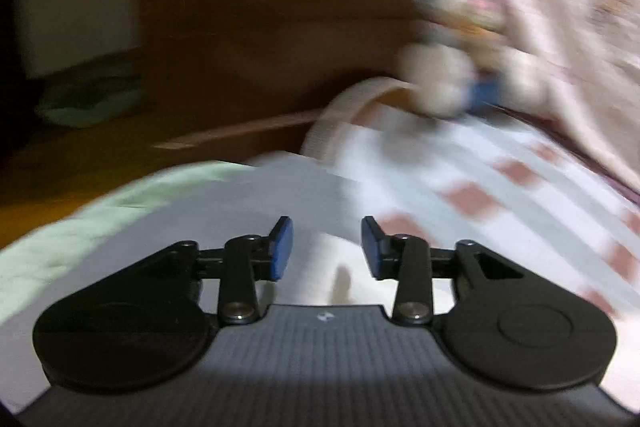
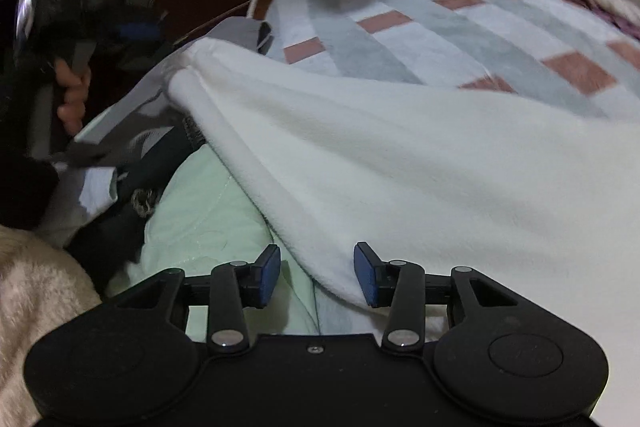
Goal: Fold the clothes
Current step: 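Release the fleece with the left gripper and smooth it flat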
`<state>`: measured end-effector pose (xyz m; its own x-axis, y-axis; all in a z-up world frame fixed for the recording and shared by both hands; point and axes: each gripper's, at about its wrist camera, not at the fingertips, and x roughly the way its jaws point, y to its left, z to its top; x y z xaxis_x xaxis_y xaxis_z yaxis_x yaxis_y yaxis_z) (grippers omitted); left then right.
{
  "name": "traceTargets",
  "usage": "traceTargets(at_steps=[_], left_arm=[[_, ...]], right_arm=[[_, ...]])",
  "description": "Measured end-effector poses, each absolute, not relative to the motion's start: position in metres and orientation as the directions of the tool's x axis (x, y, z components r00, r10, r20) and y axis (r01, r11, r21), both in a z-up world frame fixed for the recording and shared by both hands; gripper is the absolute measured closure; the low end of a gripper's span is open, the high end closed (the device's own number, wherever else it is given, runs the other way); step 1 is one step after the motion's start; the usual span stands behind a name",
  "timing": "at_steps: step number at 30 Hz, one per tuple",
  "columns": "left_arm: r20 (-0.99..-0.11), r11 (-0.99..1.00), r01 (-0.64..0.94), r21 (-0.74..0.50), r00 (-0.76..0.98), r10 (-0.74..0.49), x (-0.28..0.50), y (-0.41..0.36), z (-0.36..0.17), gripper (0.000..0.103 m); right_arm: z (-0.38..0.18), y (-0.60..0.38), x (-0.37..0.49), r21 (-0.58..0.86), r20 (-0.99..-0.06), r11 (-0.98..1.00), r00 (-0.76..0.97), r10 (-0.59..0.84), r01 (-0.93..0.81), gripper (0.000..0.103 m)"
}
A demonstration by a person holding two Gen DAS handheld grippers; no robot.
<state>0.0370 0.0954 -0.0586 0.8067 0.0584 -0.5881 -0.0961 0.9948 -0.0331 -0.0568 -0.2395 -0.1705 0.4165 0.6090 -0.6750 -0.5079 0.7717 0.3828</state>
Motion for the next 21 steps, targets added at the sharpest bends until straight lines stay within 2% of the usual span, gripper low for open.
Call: traceTargets(at_steps=[2, 4, 8, 12, 14, 16, 19, 21], left_arm=[[-0.645, 0.997, 0.055, -0.052, 0.761, -0.076, 0.042, 0.069, -0.073, 0.055], [-0.737, 0.99, 0.137, -0.041, 0.665, -0.122, 0.05, 0.045, -0.094, 0.054], [-0.833, 0.99, 0.139, 0.024, 0.55, -0.057, 0.057, 0.023, -0.124, 0.051], [-0.818, 0.989, 0.134, 0.054, 0.574, -0.033, 0.057, 0.01, -0.114, 0.049], [-0.793, 0.982, 0.183, 0.049, 0.604, -0.073, 0.051, -0.007, -0.1, 0.049], [-0.769, 0.957, 0.287, 0.04, 0.62, -0.154, 0.041, -0.042, -0.087, 0.048], [-0.739, 0.884, 0.467, 0.023, 0.604, -0.3, 0.025, -0.104, -0.071, 0.047], [-0.742, 0.798, 0.601, -0.032, 0.521, -0.423, 0.013, -0.157, -0.068, 0.047]], right_arm=[[-0.168, -0.255, -0.061, 0.46, -0.638, 0.746, 0.405, 0.655, -0.482, 0.056], [-0.166, -0.281, -0.068, 0.516, -0.6, 0.735, 0.428, 0.676, -0.439, 0.055], [-0.158, -0.341, -0.085, 0.484, -0.608, 0.823, 0.563, 0.561, -0.298, 0.051], [-0.151, -0.4, -0.103, 0.452, -0.609, 0.881, 0.673, 0.42, -0.141, 0.051], [-0.148, -0.433, -0.117, 0.437, -0.608, 0.898, 0.718, 0.34, -0.055, 0.051], [-0.148, -0.475, -0.144, 0.421, -0.605, 0.906, 0.757, 0.247, 0.04, 0.045], [-0.149, -0.54, -0.186, 0.405, -0.604, 0.891, 0.791, 0.091, 0.206, 0.044], [-0.152, -0.585, -0.218, 0.395, -0.617, 0.848, 0.786, -0.039, 0.352, 0.044]])
